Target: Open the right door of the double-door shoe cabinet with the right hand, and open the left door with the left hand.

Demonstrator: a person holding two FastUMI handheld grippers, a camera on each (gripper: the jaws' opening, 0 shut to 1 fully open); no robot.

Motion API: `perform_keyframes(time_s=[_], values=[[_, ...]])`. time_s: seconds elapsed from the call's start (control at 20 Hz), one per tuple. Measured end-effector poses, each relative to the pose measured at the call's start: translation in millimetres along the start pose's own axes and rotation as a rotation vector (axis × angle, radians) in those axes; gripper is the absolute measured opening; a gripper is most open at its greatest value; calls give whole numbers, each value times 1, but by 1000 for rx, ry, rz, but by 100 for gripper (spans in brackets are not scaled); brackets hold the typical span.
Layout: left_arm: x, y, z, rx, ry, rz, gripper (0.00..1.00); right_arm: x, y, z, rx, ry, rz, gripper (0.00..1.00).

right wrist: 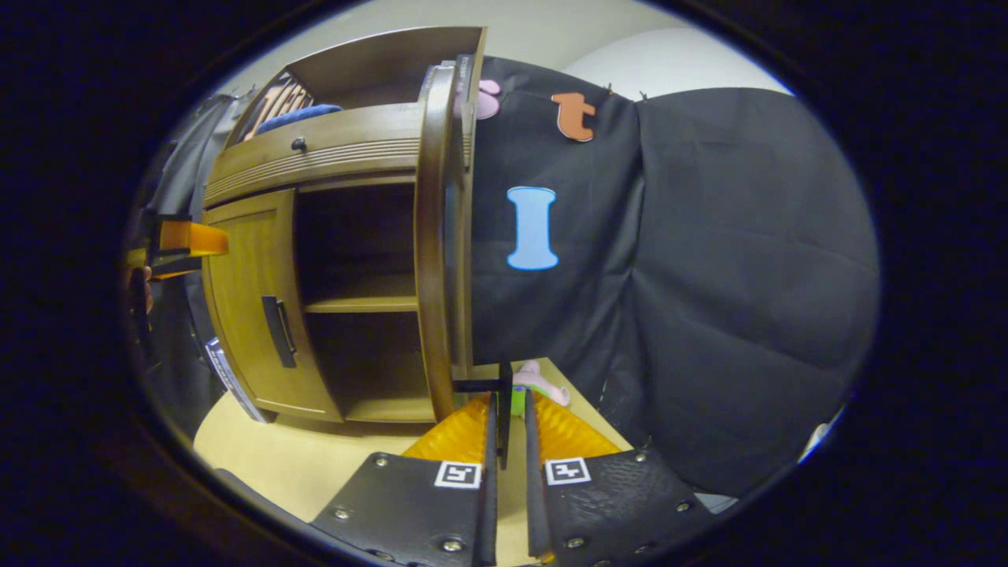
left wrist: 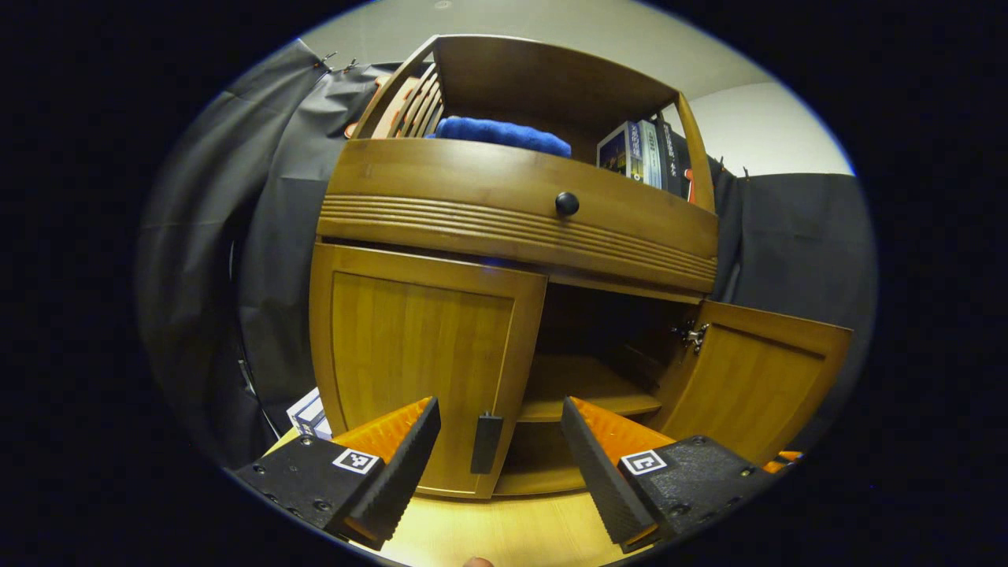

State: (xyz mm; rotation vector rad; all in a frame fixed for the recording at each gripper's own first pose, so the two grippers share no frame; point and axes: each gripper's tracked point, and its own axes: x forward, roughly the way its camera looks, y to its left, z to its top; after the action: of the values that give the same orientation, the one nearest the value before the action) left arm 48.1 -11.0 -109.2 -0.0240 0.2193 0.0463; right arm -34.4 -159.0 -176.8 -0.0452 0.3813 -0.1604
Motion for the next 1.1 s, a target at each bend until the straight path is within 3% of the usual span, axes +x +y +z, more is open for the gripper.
perform_keyframes(time_s=[0.25,0.35,0.4,0.45,0.6,0.65,0.8,0.85,0.9,1.1], values=[[42,10,-35,19,62,23,95,-8,-33,6,10,-17,-92,16],[57,11,-50,26,87,30,95,-14,-34,12,31,-27,-99,16],[64,13,-55,33,95,36,89,-17,-34,15,26,-35,-108,16],[70,13,-62,42,103,39,95,-20,-33,19,20,-45,-115,16],[88,16,-79,64,129,43,89,-30,-29,34,13,-71,-117,16],[93,18,-84,67,138,44,93,-33,-28,39,12,-81,-115,16],[102,19,-92,63,147,34,79,-43,-26,53,2,-109,-112,15],[104,19,-93,52,146,30,63,-44,-26,55,-3,-118,-110,15],[108,20,-94,39,142,24,66,-44,-26,59,-6,-123,-107,15],[109,22,-96,31,142,32,41,-45,-23,63,-5,-134,-88,15]])
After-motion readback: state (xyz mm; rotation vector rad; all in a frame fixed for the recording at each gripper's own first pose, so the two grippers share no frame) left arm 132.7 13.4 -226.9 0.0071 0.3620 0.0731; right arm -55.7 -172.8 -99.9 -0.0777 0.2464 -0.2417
